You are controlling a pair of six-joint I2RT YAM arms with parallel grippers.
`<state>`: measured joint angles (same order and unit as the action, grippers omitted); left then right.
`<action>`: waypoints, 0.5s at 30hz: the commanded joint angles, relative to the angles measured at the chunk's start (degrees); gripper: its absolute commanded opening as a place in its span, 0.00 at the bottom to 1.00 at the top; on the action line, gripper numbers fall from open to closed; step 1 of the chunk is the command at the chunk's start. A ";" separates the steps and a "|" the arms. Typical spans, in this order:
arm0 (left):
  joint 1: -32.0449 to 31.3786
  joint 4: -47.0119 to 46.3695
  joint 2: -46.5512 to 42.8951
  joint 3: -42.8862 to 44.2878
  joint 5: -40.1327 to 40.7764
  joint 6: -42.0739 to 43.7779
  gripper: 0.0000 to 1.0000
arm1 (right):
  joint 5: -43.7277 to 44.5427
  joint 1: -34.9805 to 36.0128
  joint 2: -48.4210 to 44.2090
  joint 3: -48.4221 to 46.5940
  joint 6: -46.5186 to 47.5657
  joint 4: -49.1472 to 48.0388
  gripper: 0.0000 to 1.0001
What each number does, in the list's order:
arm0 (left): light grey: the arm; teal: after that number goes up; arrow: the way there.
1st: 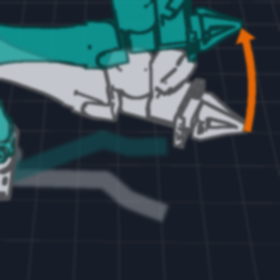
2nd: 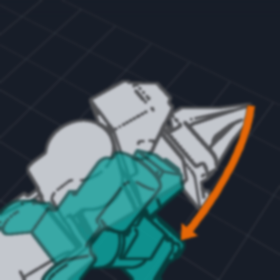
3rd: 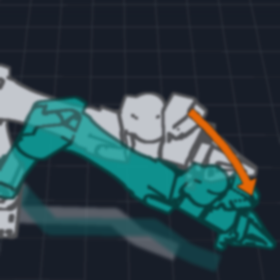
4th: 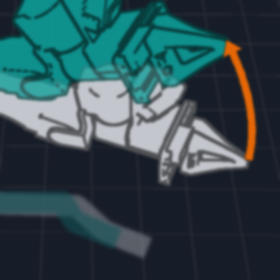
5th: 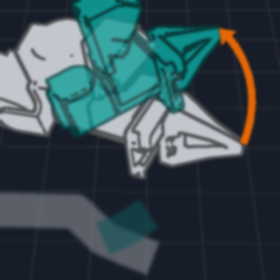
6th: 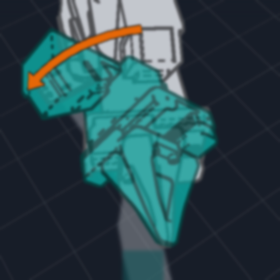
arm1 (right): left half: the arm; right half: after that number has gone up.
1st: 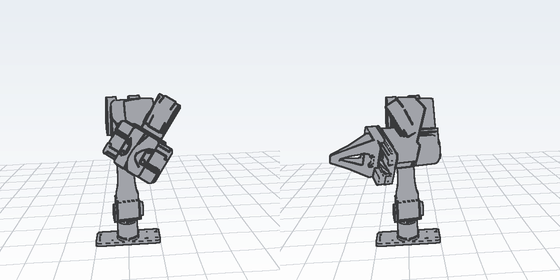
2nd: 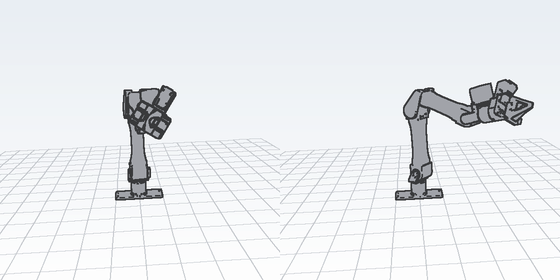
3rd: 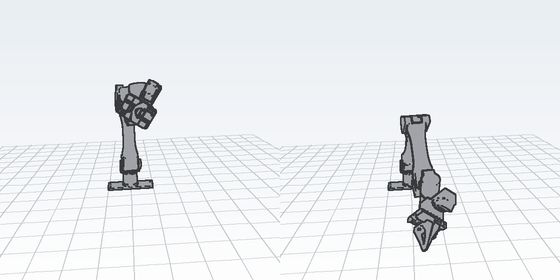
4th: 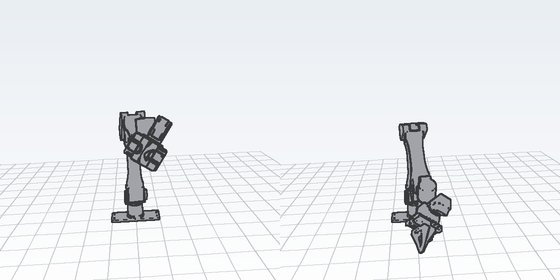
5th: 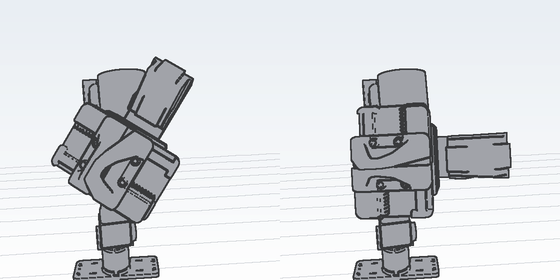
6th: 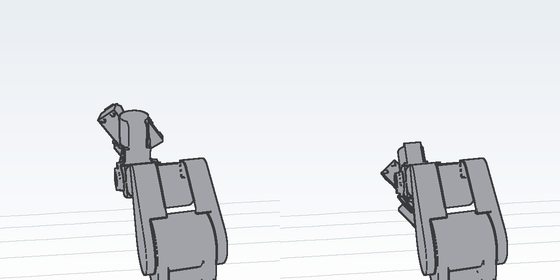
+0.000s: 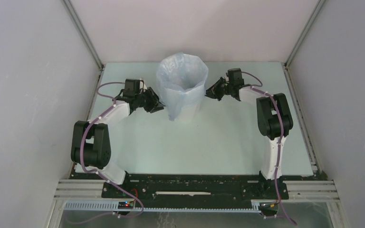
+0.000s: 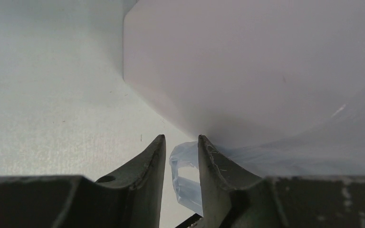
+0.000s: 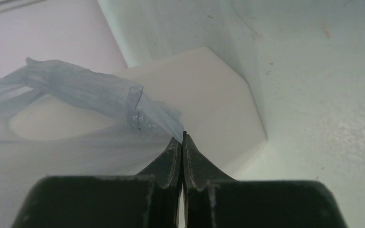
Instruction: Put the trash bags into the trash bin
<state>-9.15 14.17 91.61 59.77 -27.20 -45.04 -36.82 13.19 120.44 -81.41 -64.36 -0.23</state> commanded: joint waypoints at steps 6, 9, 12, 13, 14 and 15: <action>-0.08 2.79 -5.19 0.86 2.05 3.65 0.37 | 4.18 1.09 1.16 -8.75 14.83 16.24 0.13; 0.16 6.58 -7.90 1.14 3.85 6.60 0.39 | 4.55 0.03 -1.31 -11.29 17.53 20.93 0.23; 0.33 11.53 -12.20 0.69 6.72 9.72 0.53 | 4.93 -1.10 -5.08 -11.73 22.35 27.52 0.37; 0.43 13.18 -13.96 0.41 7.92 10.84 0.59 | 5.64 -1.19 -6.72 -11.61 24.17 29.39 0.42; 0.44 14.63 -16.50 -0.06 9.26 11.82 0.65 | 6.28 -1.30 -8.22 -11.59 25.94 31.34 0.47; 0.45 16.02 -18.33 -0.50 10.57 12.50 0.71 | 6.63 -1.40 -10.07 -11.51 27.58 32.85 0.51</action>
<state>-9.06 23.42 81.82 59.75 -22.28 -38.26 -32.51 12.71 119.90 -90.94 -46.11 22.83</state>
